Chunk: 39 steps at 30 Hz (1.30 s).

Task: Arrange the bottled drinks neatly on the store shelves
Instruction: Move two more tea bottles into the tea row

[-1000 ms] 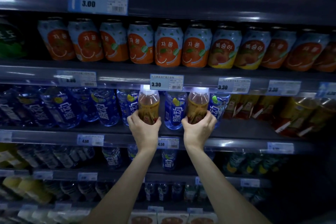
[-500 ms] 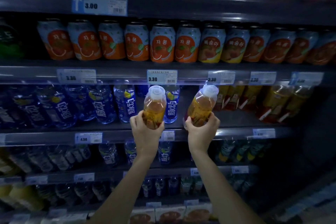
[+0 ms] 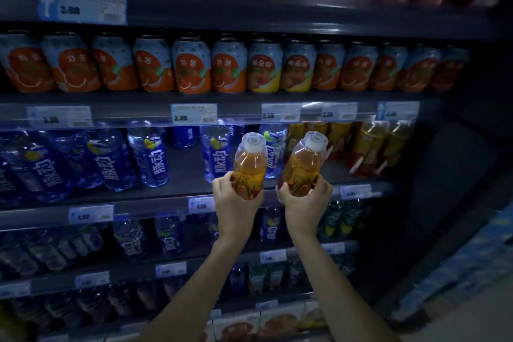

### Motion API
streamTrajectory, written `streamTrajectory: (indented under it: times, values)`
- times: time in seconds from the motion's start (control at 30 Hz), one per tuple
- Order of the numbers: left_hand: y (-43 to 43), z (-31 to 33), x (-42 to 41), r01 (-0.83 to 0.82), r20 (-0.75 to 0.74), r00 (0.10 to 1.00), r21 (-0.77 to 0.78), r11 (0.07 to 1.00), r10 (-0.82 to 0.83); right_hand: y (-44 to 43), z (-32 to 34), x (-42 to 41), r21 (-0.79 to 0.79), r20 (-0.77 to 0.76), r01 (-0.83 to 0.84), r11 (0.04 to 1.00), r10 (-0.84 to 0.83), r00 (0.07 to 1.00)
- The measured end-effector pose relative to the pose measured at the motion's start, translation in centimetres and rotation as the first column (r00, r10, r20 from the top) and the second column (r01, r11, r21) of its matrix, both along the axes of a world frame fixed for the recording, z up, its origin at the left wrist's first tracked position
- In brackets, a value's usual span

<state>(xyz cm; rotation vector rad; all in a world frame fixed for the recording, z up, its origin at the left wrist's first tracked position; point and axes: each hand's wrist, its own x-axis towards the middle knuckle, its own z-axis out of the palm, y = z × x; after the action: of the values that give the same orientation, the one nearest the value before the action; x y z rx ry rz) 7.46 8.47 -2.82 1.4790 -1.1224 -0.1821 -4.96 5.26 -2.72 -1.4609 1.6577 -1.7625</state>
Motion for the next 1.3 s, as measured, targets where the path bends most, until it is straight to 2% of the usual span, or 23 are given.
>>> streamTrajectory:
  times: [0.37, 0.53, 1.07, 1.3]
  values:
    - [-4.0, 0.1, -9.7, -0.088, -0.004, 0.996, 0.059, 0.994, 0.088, -6.1, 0.0, -9.0, 0.042, -0.031, -0.042, 0.998, 0.043, 0.999]
    - [-5.8, 0.4, -12.1, -0.104, 0.006, 0.995, 0.059, 0.993, 0.104, -8.5, 0.2, -11.2, 0.104, -0.029, -0.139, 0.985, 0.143, 0.989]
    - [-11.2, 1.4, -15.3, -0.133, -0.073, 0.988, 0.041, 0.99, 0.136, -12.2, 0.8, -13.0, 0.086, -0.073, -0.205, 0.975, 0.212, 0.975]
    - [-13.1, 0.5, -15.4, -0.177, -0.136, 0.974, 0.023, 0.984, 0.179, -13.2, 0.4, -12.5, 0.087, -0.116, -0.154, 0.984, 0.163, 0.98]
